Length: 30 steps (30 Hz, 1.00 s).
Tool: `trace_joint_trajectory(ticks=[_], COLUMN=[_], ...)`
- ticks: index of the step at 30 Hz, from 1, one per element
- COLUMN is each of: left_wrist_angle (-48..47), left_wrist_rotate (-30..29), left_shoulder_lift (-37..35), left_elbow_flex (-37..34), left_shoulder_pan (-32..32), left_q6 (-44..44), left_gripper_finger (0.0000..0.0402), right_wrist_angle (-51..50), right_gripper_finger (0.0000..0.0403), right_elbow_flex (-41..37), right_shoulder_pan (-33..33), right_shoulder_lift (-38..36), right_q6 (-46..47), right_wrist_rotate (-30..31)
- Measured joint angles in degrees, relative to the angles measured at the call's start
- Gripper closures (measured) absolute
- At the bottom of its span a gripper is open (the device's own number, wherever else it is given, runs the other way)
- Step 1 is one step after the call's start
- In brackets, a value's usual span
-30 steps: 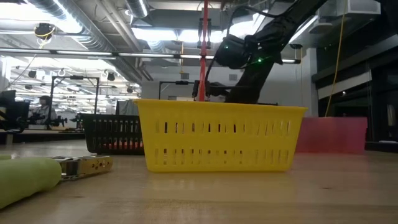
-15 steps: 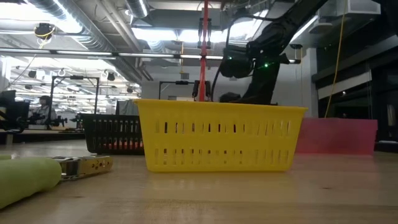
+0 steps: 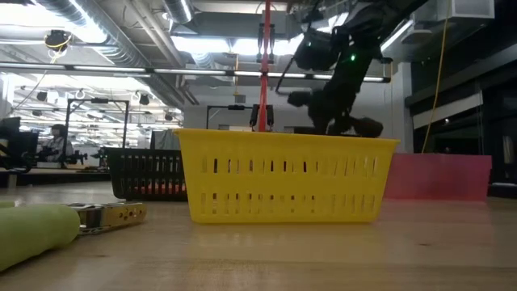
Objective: Pick & Place School Supplies
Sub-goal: Put the orange eraser into the black bin
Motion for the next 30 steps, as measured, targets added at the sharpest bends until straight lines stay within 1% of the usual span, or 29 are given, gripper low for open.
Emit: trace_joint_trajectory(ticks=[3,9,17,21,24,30], left_wrist_angle=[-0.02,-0.02,-0.17,-0.16,-0.17,-0.15], left_wrist_rotate=[0.00,0.00,0.00,0.00,0.00,0.00], left_shoulder_lift=[0.00,0.00,-0.01,0.00,0.00,0.00], left_elbow_flex=[0.00,0.00,0.00,0.00,0.00,0.00], left_shoulder_pan=[0.00,0.00,0.00,0.00,0.01,0.02], left_q6=[-0.33,-0.42,-0.42,-0.44,-0.63,-0.92], left_gripper_finger=[0.0274,0.0274,0.0274,0.0274,0.0274,0.0274], right_wrist_angle=[2.22,6.53,7.01,8.23,10.10,11.76], right_gripper_finger=[0.0359,0.0359,0.0359,0.0359,0.0359,0.0359], right_elbow_flex=[0.04,0.11,0.13,0.13,0.11,0.11], right_shoulder_pan=[0.03,-0.01,-2.72,-3.36,-3.77,-4.80], right_shoulder_lift=[-1.32,-0.86,0.05,0.42,0.51,0.73], right_q6=[2.42,4.73,14.73,18.58,23.41,34.85], right_wrist_rotate=[-4.60,-10.25,-19.10,-21.87,-23.53,-23.41])
